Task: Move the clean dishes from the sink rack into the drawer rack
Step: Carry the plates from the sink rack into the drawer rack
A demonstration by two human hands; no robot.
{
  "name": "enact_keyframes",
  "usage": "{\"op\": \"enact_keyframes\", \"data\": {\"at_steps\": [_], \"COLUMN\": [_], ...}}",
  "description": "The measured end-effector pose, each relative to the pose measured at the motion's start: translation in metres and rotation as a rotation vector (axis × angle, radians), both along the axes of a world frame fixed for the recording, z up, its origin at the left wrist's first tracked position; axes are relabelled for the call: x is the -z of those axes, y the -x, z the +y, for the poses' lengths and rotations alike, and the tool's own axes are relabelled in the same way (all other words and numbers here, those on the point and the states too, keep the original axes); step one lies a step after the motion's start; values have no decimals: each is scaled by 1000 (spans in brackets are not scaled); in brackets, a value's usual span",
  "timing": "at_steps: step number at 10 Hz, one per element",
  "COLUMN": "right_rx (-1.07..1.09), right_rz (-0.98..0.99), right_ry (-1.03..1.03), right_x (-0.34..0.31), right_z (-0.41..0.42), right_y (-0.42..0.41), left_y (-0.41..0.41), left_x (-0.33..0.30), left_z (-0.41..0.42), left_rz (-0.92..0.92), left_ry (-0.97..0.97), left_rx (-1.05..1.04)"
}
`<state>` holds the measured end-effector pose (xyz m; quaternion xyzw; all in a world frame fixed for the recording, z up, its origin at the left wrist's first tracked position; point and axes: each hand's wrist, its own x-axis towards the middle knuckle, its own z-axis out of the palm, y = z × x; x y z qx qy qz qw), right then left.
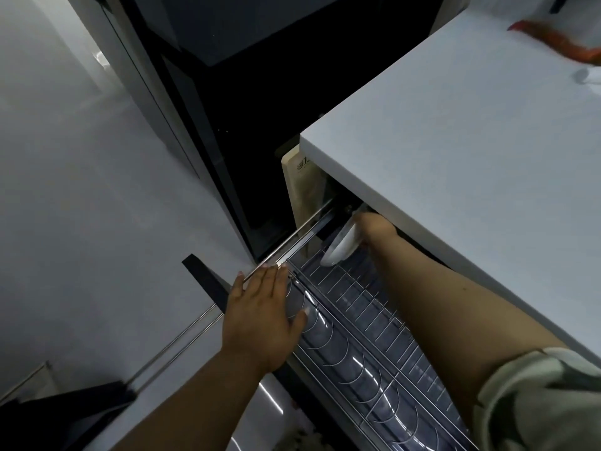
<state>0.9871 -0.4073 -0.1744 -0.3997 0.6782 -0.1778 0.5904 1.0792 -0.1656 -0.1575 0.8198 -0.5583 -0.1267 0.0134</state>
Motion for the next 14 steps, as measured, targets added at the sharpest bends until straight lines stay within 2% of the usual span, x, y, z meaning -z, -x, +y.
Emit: {"op": "enact_keyframes", "data": {"at_steps": [3, 4, 5, 7, 9, 12, 14], "right_rx": [-96, -73, -182, -286, -241, -225, -123], "right_rz": [2, 1, -10, 89, 199, -28, -81], "right_ry": [-33, -47, -68, -14, 47, -29, 26], "right_x": [36, 30, 28, 30, 31, 26, 2], "right_z": [-22, -22, -20, -21, 15, 105, 154], "right_y": [-20, -26, -32, -32, -6, 63, 130], "left_y": [0, 0, -1, -1, 1, 15, 82], "left_x": [3, 4, 6, 8, 3, -16, -35], "left_z": [0, 1, 1, 0, -2, 1, 23], "left_rz": [-27, -28, -34, -29, -53, -36, 152], "left_ry": [75, 68, 60, 90, 97, -99, -14], "left_rx": [0, 0, -6, -12, -14, -44, -75]}}
